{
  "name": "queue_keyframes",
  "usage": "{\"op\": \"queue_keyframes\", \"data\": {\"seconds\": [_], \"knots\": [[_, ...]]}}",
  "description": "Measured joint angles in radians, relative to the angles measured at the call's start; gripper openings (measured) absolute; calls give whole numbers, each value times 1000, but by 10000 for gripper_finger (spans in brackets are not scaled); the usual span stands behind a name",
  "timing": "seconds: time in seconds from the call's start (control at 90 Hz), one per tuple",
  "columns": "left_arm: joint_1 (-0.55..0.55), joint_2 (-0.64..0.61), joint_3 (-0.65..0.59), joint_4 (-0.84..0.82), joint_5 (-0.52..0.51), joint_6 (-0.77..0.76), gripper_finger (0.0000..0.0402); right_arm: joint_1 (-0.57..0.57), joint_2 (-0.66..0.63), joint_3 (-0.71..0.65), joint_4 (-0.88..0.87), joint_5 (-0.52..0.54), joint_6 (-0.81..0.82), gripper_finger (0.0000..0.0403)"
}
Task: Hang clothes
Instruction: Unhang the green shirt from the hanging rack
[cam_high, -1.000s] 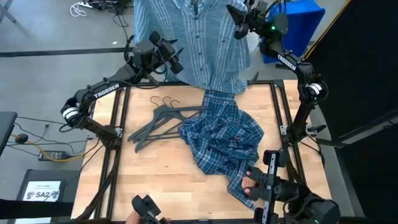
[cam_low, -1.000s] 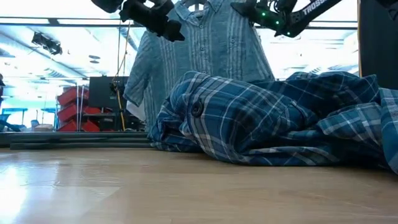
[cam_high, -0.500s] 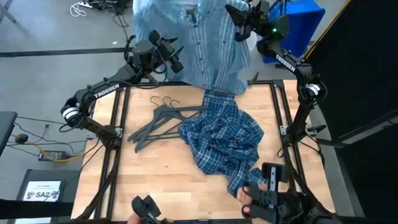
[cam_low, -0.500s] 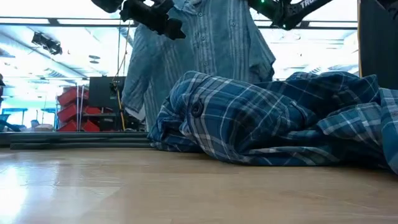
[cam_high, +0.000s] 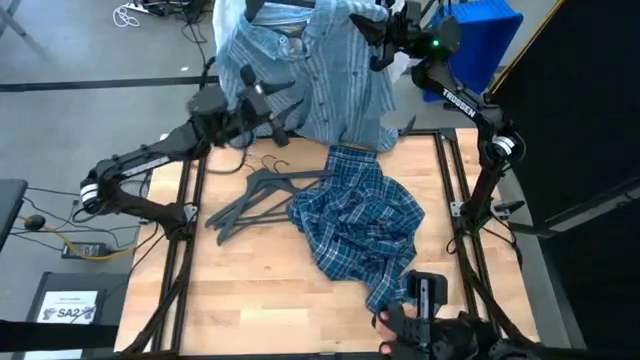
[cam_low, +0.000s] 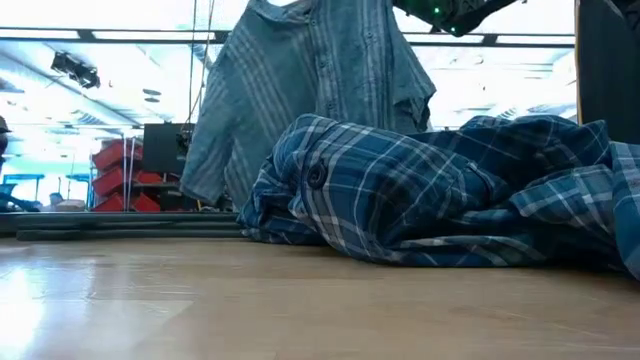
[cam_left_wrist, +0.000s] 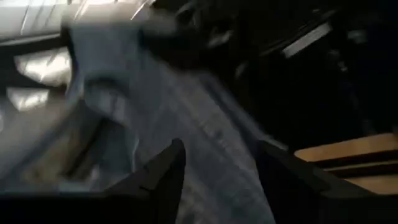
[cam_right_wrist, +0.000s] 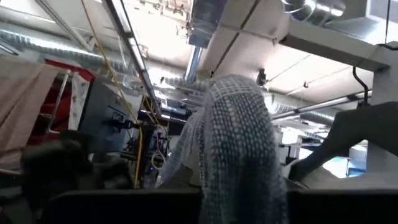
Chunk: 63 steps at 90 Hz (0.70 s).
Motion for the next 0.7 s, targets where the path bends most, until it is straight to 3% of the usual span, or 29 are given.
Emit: {"op": "queue_keyframes", "data": {"seconds": [0.178,0.322,0.533,0.7], "knots": [[-64,-119,0,-64,-265,58,174,27,-25,0,-61,-91,4,0],[-65,-193,0,-107,-284,42,174,92,-96,-31,-246,-92,-158,0],[-64,-238,0,-172,-340,-33,174,207,-208,-57,-594,32,-472,0],[-65,-216,0,-201,-427,-41,174,265,-249,-57,-690,125,-563,0]]}}
